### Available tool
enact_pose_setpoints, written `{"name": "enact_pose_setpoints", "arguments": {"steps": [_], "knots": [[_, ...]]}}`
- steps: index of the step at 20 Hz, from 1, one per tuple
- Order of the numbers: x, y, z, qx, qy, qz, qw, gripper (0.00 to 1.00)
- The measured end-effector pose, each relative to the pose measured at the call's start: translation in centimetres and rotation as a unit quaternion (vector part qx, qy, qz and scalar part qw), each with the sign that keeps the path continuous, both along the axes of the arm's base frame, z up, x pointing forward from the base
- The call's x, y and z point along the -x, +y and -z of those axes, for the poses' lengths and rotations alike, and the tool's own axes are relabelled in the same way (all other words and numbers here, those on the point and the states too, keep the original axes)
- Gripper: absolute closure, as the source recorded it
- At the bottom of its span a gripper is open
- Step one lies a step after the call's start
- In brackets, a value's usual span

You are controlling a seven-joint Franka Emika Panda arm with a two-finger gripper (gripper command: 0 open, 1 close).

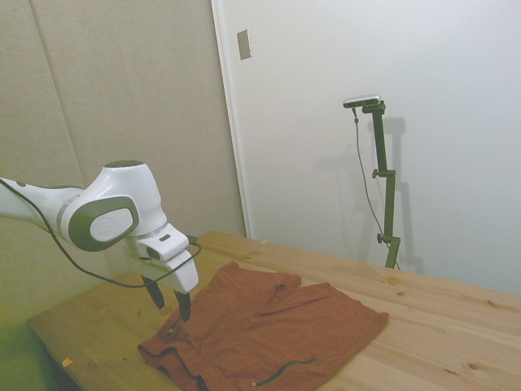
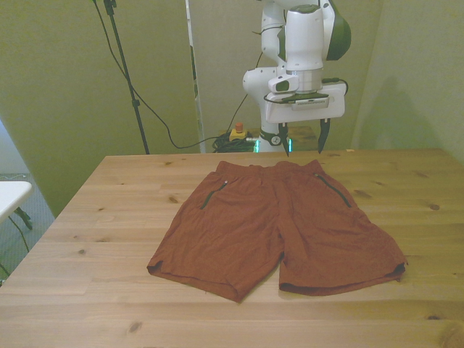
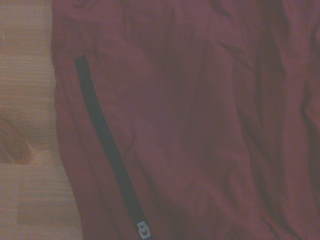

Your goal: Fold the shorts

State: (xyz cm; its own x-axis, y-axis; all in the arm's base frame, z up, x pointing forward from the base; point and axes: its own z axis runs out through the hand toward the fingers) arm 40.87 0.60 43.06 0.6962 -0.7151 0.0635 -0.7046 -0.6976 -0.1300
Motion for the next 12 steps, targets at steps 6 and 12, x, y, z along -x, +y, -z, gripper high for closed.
{"name": "enact_pose_setpoints", "arguments": {"steps": [6,12], "knots": [[-0.3,1.4,-0.3,0.077,-0.004,0.000,0.9970,0.00],[1.4,10.2,1.6,0.226,-0.032,-0.069,0.9712,0.00]]}}
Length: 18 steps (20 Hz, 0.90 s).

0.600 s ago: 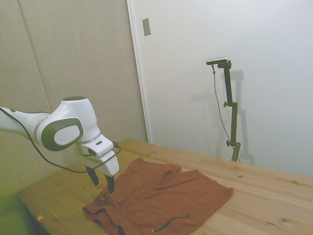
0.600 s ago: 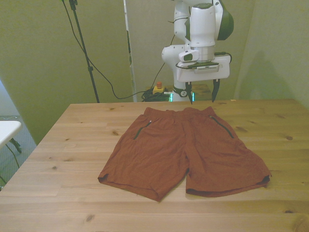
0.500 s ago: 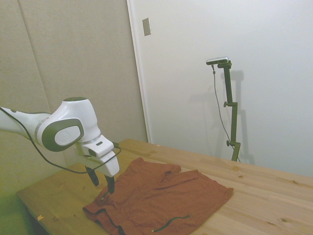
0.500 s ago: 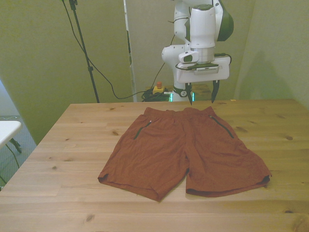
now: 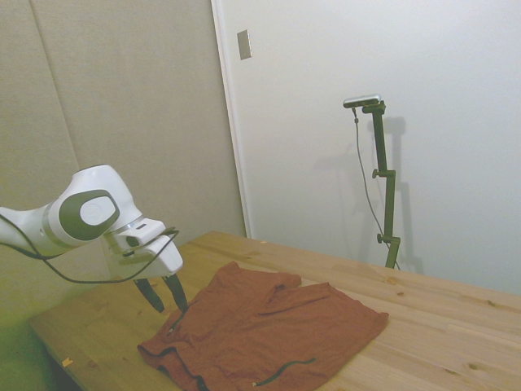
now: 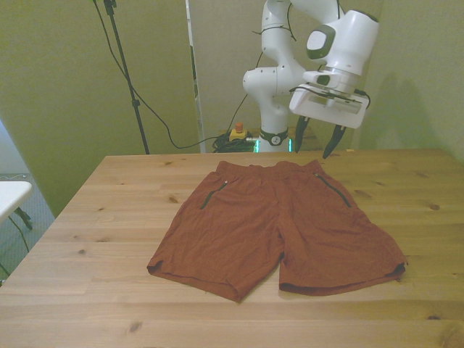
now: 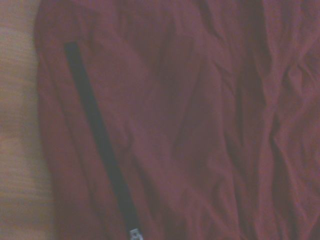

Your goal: Fold the shorts

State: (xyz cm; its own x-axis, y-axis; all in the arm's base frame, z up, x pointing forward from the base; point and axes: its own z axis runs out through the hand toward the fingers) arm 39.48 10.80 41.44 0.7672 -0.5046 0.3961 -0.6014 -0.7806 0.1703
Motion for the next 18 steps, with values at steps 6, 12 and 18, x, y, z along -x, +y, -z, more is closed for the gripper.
{"name": "enact_pose_setpoints", "arguments": {"steps": [6,12,18], "knots": [[2.2,4.6,3.7,0.162,-0.037,-0.064,0.9840,0.00],[2.6,7.2,7.9,0.208,-0.033,-0.086,0.9737,0.00],[1.9,9.6,8.6,0.201,-0.039,-0.093,0.9744,0.00]]}}
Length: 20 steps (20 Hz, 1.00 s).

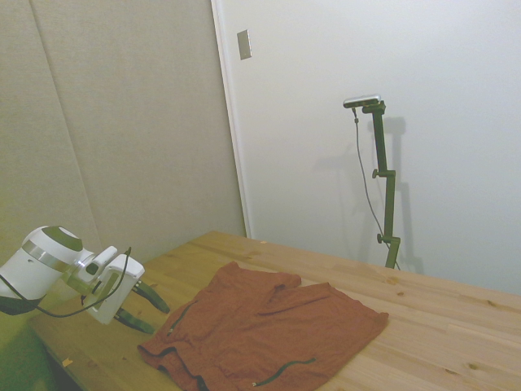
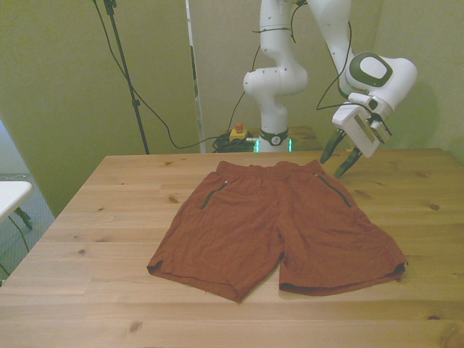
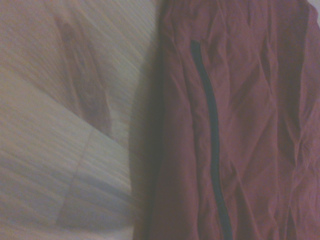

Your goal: Fold the shorts

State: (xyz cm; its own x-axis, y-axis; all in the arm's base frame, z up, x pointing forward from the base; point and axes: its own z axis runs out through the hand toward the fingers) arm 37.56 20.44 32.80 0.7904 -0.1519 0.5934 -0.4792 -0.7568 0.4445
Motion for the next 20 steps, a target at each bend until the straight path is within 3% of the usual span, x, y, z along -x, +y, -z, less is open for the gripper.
{"name": "enact_pose_setpoints", "arguments": {"steps": [18,19,20], "knots": [[-0.1,-2.4,1.7,0.036,0.016,0.030,0.9988,0.00],[-0.1,-2.3,1.7,0.036,0.016,0.029,0.9988,1.00],[0.0,-2.1,1.7,0.036,0.016,0.027,0.9989,1.00]]}}
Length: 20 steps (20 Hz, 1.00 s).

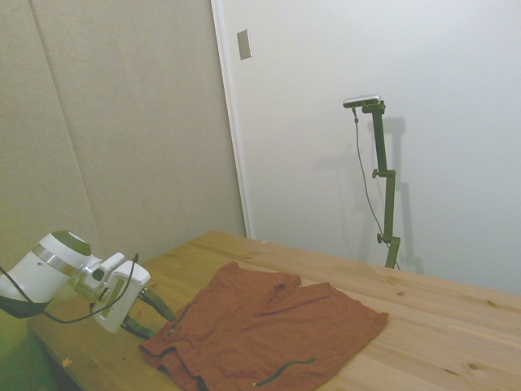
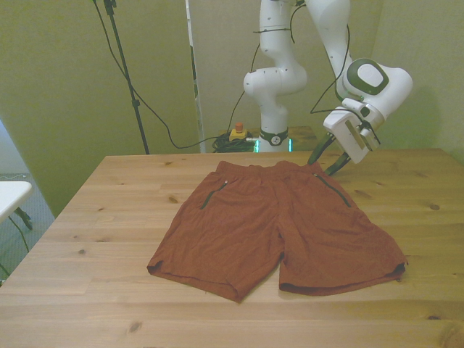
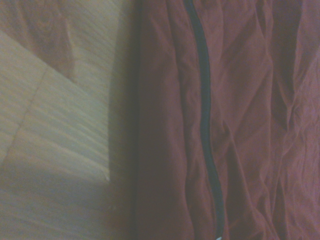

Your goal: Fold the shorts

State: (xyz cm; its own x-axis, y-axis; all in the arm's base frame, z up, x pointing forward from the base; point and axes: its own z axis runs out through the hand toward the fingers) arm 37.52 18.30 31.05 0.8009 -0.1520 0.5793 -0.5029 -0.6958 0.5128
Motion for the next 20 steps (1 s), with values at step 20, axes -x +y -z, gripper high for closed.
{"name": "enact_pose_setpoints", "arguments": {"steps": [20], "knots": [[1.6,0.1,1.8,0.004,0.012,0.002,0.9999,1.00]]}}
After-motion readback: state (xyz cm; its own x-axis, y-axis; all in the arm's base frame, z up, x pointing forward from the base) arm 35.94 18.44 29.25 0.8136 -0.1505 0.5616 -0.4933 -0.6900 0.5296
